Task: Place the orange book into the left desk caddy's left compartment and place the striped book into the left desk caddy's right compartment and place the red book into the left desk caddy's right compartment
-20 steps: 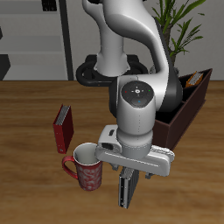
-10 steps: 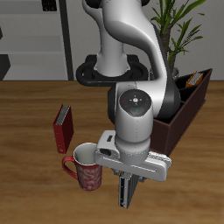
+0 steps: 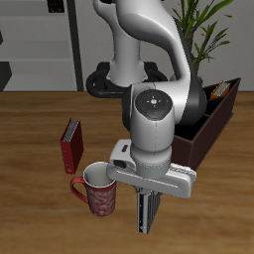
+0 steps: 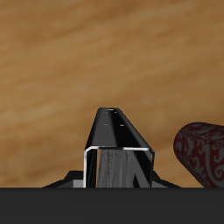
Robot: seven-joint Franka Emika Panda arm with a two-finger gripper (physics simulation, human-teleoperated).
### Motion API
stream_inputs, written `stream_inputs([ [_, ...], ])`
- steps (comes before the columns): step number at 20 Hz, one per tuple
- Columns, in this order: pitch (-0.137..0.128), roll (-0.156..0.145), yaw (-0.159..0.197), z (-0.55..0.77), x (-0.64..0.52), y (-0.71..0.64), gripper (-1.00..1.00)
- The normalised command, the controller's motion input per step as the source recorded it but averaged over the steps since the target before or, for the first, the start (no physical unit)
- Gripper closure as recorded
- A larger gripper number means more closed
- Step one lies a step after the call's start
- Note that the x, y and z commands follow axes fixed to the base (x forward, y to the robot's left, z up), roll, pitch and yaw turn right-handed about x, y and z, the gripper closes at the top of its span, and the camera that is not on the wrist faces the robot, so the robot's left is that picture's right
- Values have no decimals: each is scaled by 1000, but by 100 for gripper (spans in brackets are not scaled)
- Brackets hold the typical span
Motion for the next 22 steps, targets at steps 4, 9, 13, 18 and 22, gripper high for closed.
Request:
stream_inputs([
  [4, -61, -10, 11, 295, -229, 79, 100],
  [9, -68, 9, 6, 254, -317, 50, 100],
  [13, -95, 17, 10, 397, -409, 49, 100],
  [18, -113, 18, 22, 503, -419, 33, 100],
  [22, -95, 18, -5, 560, -437, 40, 100],
])
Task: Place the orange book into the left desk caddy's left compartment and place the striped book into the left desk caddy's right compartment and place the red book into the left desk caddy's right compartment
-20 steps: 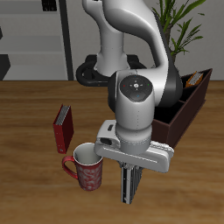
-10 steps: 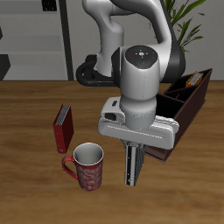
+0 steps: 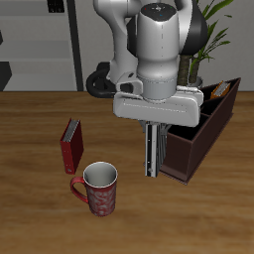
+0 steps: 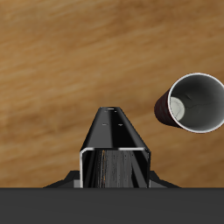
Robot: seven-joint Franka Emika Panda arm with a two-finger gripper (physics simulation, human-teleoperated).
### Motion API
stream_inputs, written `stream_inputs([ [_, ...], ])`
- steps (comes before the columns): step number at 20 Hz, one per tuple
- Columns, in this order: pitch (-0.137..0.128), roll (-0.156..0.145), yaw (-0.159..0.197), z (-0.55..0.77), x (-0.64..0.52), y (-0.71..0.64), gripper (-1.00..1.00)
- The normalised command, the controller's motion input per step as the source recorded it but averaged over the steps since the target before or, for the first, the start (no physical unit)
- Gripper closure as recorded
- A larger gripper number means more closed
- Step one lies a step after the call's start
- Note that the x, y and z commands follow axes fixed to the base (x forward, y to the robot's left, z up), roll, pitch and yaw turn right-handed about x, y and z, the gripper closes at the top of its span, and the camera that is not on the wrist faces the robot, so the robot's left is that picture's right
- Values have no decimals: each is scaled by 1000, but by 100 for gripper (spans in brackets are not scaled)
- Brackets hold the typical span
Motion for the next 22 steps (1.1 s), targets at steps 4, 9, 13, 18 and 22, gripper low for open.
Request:
stream_inputs([
  [4, -83, 32, 14, 498, -377, 64, 100],
  [9, -64, 11, 29, 449, -414, 115, 100],
  [13, -3, -25, 39, 234, -374, 138, 100],
  [18, -100, -14, 39, 353, -595, 184, 100],
  [22, -2, -29, -44, 46, -274, 37, 100],
])
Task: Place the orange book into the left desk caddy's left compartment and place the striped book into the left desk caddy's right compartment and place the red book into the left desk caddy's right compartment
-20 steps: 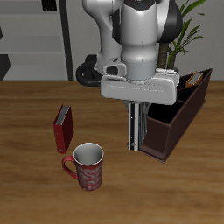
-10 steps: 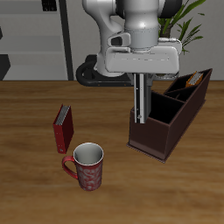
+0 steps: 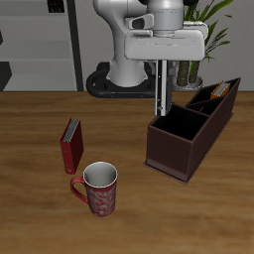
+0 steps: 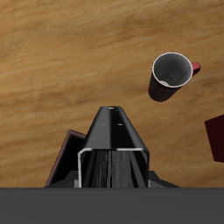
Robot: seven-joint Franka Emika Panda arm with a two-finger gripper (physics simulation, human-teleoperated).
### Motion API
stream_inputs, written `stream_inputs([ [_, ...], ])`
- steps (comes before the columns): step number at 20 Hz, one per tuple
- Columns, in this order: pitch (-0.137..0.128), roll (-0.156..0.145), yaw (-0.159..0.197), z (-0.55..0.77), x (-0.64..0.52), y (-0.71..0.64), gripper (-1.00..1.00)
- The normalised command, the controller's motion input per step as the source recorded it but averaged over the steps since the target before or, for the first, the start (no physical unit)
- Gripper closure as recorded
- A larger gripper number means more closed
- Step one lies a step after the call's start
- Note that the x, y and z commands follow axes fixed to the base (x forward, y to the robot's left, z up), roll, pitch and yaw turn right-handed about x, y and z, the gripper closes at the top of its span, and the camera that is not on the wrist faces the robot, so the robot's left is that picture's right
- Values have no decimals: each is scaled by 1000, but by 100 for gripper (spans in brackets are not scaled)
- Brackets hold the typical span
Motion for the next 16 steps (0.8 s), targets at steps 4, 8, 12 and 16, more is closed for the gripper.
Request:
stream_inputs([
  [4, 7, -5, -93, 11, -513, 201, 100],
  [8, -2, -9, -75, 18, -288, 99, 100],
  [12, 9, -28, -94, 28, -273, 42, 100],
  [16, -8, 18, -34, 30, -237, 205, 100],
])
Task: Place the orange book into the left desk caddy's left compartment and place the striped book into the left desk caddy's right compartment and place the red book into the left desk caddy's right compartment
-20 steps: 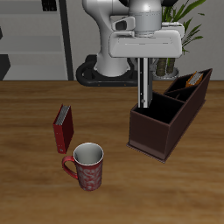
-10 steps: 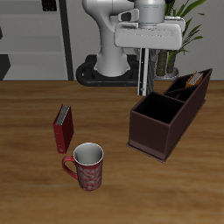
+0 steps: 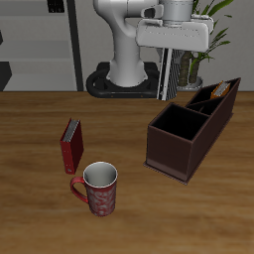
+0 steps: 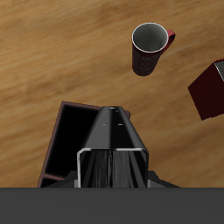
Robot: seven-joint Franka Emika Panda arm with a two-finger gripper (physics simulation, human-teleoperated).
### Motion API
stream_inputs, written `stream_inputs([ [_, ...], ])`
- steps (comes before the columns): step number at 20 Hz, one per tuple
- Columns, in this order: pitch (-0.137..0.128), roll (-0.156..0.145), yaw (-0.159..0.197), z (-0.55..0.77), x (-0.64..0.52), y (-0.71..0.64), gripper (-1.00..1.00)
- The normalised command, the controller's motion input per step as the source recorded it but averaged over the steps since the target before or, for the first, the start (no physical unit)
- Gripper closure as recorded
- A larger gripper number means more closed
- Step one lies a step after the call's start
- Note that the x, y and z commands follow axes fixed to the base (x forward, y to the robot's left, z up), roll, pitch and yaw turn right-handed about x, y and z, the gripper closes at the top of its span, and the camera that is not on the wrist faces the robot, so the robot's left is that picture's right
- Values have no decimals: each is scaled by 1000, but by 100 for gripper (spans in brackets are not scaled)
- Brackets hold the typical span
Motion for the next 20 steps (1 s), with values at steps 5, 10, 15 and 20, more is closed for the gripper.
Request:
stream_inputs([
  [5, 55, 33, -55, 8, -102, 261, 100],
  [10, 56, 66, -38, -29, 72, 309, 100],
  [15, 4, 9, -17, 36, 169, 140, 100],
  [20, 46, 9, -14, -58, 267, 20, 100],
])
